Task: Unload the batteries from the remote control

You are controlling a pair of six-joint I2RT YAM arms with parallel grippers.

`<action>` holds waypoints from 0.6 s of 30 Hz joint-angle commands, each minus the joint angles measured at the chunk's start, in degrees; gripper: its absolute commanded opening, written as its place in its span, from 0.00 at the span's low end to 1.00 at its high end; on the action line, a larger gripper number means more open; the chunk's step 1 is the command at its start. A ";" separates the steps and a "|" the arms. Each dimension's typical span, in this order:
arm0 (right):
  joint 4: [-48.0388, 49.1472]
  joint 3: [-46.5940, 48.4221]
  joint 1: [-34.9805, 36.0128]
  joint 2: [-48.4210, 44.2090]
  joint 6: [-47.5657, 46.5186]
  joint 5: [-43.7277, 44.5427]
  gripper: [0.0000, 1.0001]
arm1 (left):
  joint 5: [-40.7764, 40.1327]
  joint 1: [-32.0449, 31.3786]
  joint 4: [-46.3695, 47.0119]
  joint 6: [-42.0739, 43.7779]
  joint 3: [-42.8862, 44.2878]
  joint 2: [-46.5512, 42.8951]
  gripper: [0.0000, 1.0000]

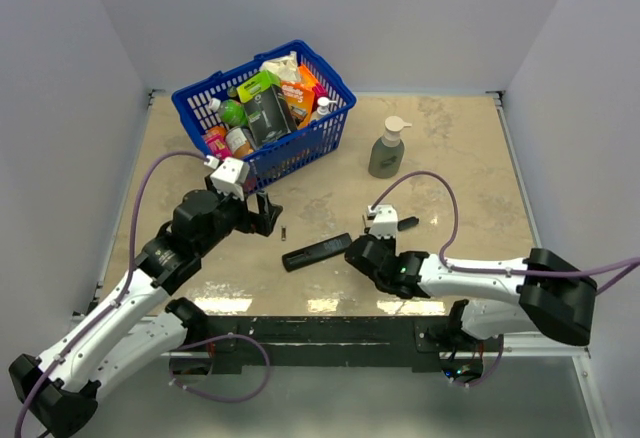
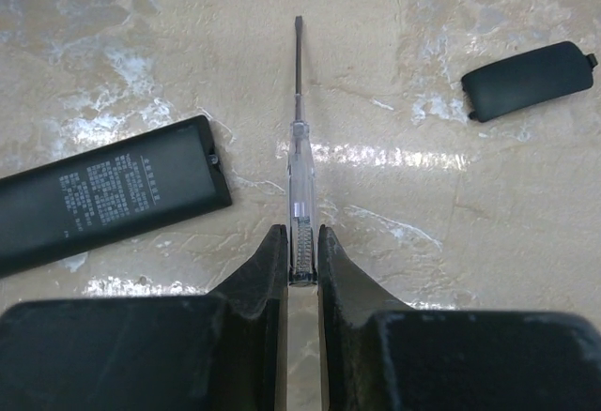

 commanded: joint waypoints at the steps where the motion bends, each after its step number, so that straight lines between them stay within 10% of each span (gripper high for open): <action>1: 1.74 0.94 -0.09 4.35 5.87 1.77 0.13 | -1.37 0.16 0.32 2.00 1.32 -0.87 1.00; 10: -2.12 2.43 -0.18 1.30 5.62 0.98 0.30 | -1.73 0.16 0.41 2.27 0.97 -1.22 1.00; 16: -8.46 5.33 -0.09 -8.27 1.86 -0.07 0.66 | -0.59 0.24 0.32 2.44 1.32 -0.52 1.00; 17: -8.47 5.77 -0.18 -9.51 0.45 -0.43 0.98 | -0.15 0.16 0.41 2.44 1.32 -0.52 1.00; 18: -8.47 6.21 -0.18 -12.30 -1.31 -0.69 0.99 | 0.38 0.16 0.67 2.44 1.40 -0.87 1.00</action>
